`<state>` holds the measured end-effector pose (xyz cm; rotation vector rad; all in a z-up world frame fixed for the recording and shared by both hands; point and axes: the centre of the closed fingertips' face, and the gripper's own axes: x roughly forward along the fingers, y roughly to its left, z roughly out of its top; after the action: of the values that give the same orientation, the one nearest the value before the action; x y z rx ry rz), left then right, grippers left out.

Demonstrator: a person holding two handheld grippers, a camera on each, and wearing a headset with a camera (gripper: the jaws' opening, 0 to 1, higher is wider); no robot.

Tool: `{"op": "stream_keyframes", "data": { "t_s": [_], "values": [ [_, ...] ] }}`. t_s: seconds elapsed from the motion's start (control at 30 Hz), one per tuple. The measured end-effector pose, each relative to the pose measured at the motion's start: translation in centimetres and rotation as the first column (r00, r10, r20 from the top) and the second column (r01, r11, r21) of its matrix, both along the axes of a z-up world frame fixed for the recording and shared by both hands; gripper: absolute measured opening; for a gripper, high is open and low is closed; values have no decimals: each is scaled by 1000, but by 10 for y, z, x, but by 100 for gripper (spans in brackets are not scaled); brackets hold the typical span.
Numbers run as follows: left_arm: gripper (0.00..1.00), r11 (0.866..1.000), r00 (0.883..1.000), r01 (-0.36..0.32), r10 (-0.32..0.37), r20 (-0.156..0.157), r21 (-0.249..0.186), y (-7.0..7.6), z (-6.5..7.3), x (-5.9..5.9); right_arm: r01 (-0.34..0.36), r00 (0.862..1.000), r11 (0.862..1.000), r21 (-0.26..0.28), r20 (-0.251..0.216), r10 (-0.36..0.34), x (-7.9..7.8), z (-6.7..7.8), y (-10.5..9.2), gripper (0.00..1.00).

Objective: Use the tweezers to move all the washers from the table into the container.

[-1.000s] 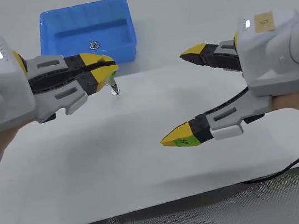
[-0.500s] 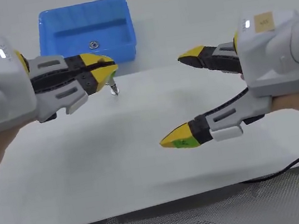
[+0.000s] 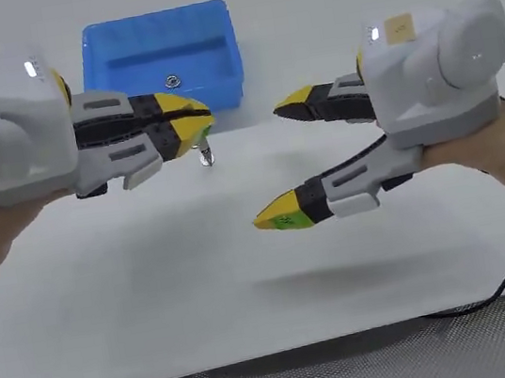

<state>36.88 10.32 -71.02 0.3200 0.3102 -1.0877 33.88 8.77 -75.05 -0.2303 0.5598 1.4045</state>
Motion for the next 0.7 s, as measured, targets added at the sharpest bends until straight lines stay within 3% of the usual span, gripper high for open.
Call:
{"op": "stream_keyframes", "data": {
  "t_s": [0.07,0.17,0.37,0.57,0.7],
  "values": [
    [5,1000,1000,10,-10,-5,6,0,-1,-2,-22,1000,1000,13,-19,23,3,0,7,62],
    [5,1000,1000,22,-22,-13,5,-1,-1,-6,-47,998,999,19,-28,48,9,-3,17,58],
    [5,999,999,35,-35,-21,7,-4,-1,-6,-118,993,992,38,-17,119,15,-4,34,41],
    [5,1000,999,8,-8,-32,-15,0,-1,3,-207,977,978,-7,41,207,20,-16,45,26],
    [5,1000,999,3,-3,-37,-20,1,-1,5,-215,975,977,-6,50,215,19,-16,48,25]
  ]
}}
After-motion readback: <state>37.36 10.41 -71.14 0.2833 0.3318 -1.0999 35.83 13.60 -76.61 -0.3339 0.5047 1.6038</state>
